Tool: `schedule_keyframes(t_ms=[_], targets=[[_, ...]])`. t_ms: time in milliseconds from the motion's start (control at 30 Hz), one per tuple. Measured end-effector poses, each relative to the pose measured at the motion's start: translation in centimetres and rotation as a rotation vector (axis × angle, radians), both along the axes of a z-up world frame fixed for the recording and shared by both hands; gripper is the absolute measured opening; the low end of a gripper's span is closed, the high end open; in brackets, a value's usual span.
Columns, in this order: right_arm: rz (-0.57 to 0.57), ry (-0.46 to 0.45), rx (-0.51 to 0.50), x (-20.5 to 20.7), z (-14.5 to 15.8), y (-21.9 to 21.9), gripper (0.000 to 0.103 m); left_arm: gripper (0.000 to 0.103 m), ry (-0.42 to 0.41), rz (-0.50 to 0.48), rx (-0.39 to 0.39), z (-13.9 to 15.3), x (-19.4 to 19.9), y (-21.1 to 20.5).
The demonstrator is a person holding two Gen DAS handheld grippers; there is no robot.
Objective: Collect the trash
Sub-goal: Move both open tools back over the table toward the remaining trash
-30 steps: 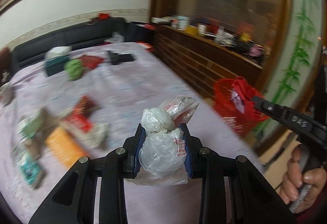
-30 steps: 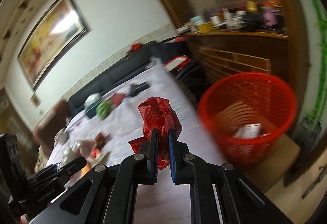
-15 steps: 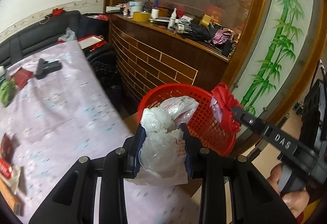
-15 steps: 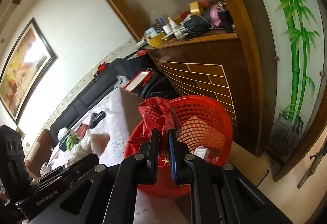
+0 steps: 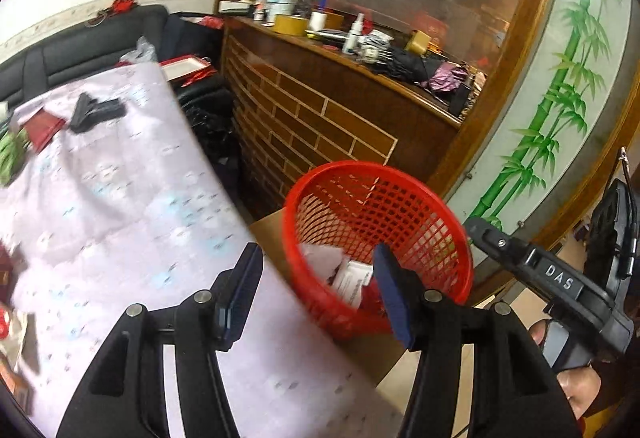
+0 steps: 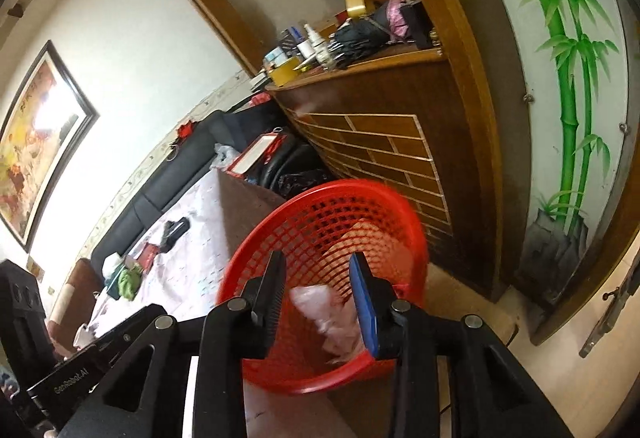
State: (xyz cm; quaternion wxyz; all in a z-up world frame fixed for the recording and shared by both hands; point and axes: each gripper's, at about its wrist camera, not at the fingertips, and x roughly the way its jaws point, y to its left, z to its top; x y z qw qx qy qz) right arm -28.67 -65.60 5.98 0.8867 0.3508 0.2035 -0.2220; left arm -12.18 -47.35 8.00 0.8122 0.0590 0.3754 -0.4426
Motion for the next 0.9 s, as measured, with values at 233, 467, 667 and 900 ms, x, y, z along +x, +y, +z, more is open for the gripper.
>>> schedule_keyframes(t_ms=[233, 467, 667, 900], targets=[[0.141, 0.015, -0.041, 2.4, 1.0, 6.2, 0.05, 0.056, -0.001, 0.069, 0.026, -0.2, -0.1, 7.2], [0.326, 0.064, -0.081, 6.8, 0.6, 13.8, 0.055, 0.057, -0.033, 0.19, 0.062, -0.2, 0.1, 15.8], [0.472, 0.11, -0.116, 10.2, 0.0, 19.8, 0.056, 0.057, -0.002, 0.32, 0.035, -0.2, 1.4, 23.7], [0.662, 0.169, -0.137, 14.4, -0.8, 27.0, 0.058, 0.057, 0.056, 0.563, -0.015, -1.2, 3.3, 35.7]])
